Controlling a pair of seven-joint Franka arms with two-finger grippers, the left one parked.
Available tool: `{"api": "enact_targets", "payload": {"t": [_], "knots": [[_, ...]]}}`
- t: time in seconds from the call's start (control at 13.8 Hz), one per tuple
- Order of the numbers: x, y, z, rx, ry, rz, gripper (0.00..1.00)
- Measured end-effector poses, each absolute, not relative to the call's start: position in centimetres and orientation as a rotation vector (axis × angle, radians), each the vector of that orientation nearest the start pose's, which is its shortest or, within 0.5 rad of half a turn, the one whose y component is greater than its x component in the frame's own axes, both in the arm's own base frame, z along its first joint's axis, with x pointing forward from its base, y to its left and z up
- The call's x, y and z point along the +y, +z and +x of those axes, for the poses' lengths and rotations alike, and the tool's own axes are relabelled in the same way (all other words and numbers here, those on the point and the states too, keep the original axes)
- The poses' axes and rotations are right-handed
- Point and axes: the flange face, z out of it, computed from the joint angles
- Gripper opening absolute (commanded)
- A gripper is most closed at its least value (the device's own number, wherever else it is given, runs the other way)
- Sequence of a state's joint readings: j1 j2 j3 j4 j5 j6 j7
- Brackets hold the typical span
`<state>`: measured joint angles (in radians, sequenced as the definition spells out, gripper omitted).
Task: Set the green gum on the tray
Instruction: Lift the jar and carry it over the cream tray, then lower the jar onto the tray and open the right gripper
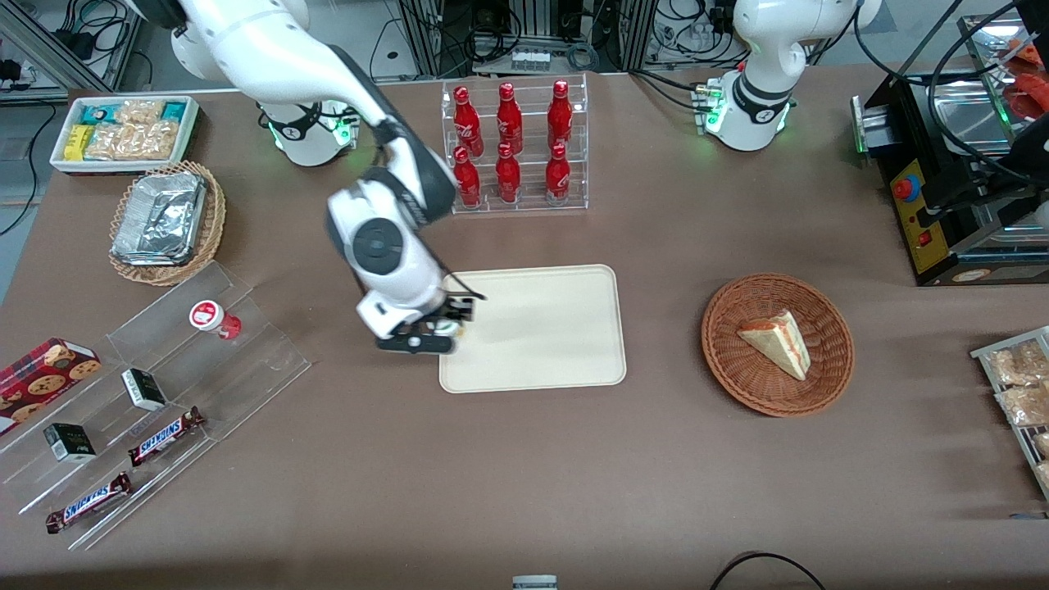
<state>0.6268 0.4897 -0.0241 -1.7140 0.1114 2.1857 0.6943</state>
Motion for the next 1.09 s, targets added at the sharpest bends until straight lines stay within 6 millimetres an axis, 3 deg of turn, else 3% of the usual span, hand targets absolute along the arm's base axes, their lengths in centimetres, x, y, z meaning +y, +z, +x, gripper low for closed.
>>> {"api": "enact_targets", "payload": {"t": [0.14,0.36,0.72,0.8,0.87,0.94,1.01,1.09], "knots": [[41.5,29.4,54.3,0.308,0.077,-3.066,0.00],[44.8,27.8,53.3,0.358,0.037,-3.041,0.00],[47.8,24.0,51.2,0.351,0.015,-3.035,0.00],[47.8,23.7,51.2,0.350,0.009,-3.033,0.07],[47.8,23.4,51.3,0.352,0.007,-3.033,0.24],[47.8,23.3,51.5,0.354,0.001,-3.031,0.52],[47.8,23.2,51.6,0.354,-0.005,-3.030,0.99],[47.8,23.0,51.6,0.353,-0.009,-3.031,1.00]]}}
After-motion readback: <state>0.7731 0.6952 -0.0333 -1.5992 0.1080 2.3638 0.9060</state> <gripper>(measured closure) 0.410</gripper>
